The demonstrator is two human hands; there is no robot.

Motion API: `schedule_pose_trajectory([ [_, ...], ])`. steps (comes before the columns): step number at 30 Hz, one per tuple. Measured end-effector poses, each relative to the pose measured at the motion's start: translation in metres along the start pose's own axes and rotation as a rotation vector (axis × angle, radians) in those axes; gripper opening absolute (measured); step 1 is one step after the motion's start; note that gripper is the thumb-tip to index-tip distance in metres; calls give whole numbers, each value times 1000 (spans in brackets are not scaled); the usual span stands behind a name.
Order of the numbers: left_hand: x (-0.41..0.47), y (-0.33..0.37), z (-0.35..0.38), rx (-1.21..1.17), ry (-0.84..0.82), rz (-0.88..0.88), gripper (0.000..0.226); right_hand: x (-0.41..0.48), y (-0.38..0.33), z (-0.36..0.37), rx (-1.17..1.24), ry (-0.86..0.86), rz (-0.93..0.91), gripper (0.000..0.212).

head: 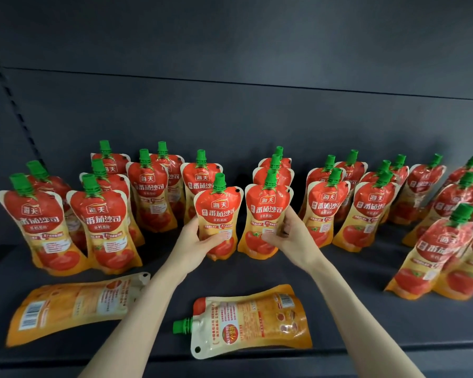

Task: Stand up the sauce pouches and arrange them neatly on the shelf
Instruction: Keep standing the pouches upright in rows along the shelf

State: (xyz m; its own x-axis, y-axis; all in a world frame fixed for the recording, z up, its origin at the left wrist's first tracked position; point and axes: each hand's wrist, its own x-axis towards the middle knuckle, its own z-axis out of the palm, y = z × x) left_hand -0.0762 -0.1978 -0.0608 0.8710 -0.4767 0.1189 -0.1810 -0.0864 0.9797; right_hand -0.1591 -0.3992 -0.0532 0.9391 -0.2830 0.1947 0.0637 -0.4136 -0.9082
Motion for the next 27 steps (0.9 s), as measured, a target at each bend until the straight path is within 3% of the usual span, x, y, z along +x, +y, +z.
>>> schedule_pose_trajectory([
  [6,4,-2,-7,105,-32,-31,38,-5,1,6,-39,113,40,47],
  [27,-1,-3,-8,166,-2,-25,55,-15,-11,7,-152,118,52,49],
])
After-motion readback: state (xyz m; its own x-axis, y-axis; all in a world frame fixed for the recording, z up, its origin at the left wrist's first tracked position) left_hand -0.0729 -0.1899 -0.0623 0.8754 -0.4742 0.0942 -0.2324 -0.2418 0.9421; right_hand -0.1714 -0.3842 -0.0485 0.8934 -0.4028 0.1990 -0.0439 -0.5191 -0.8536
